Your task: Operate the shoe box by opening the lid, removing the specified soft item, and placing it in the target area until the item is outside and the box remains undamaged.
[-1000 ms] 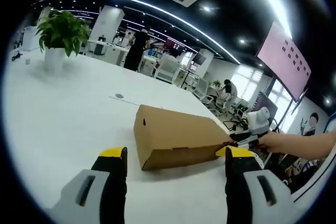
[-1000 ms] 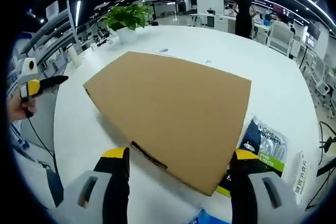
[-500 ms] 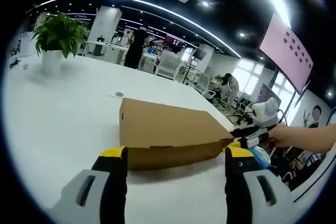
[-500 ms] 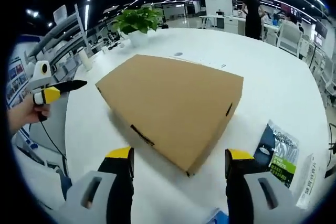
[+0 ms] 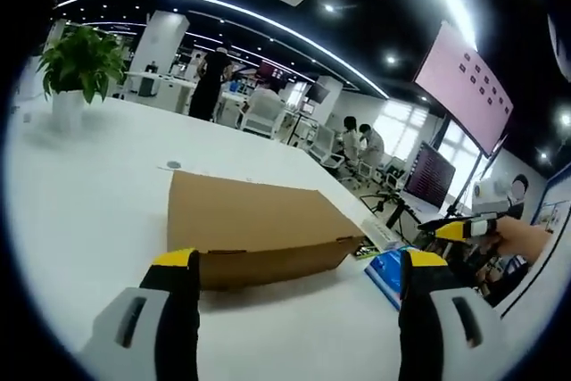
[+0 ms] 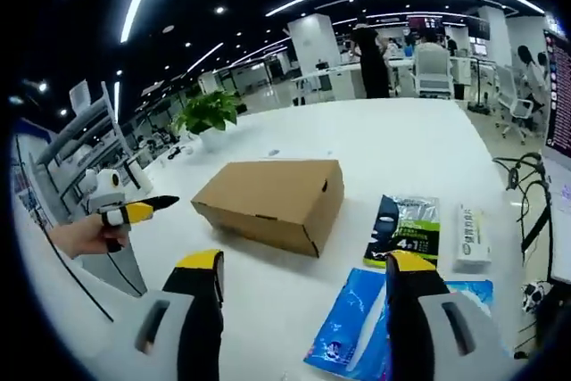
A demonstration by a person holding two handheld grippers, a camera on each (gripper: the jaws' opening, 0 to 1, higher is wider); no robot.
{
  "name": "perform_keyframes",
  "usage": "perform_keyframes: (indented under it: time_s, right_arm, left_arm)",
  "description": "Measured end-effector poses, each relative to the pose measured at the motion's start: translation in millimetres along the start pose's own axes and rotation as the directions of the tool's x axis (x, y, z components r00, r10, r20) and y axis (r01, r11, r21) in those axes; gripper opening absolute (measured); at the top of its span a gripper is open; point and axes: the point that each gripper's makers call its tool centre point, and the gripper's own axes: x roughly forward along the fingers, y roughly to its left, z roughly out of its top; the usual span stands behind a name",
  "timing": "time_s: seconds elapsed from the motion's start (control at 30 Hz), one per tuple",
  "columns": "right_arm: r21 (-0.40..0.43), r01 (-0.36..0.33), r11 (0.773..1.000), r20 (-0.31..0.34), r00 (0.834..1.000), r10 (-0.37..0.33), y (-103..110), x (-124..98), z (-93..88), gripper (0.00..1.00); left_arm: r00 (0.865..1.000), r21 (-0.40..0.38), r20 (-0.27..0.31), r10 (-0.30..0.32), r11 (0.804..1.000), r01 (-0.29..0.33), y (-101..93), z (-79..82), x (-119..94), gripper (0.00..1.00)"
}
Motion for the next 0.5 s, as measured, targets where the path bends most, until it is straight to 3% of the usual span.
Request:
perform_keyframes:
  time_s: [0.1, 0.27, 0.37, 0.5]
  right_arm:
    - [-0.001, 0.041, 0.999, 0.026, 0.999, -0.041, -8, -25, 3.3, 0.75]
    - [-0.03, 0.077, 0.997, 0.024, 0.997, -0.077, -14, -54, 1.3, 0.79]
    - [-0.002, 0.074, 0.997, 0.068, 0.995, -0.074, -12, -71, 4.7, 0.81]
    - [-0.01, 0.093, 0.996, 0.11, 0.99, -0.091, -15, -95, 3.4, 0.86]
  left_arm:
    - [1.0, 0.006, -0.018, -0.022, 1.0, 0.022, -5.6, -2.4, -1, 0.99]
    - [0.997, 0.038, 0.006, -0.072, 0.997, 0.071, -16.8, 7.0, -5, 0.99]
    - [0.997, 0.088, -0.003, -0.079, 0.993, 0.078, -19.0, 9.4, -9, 0.99]
    - [0.991, 0.144, -0.007, -0.132, 0.981, 0.132, -28.4, 13.6, -20, 0.99]
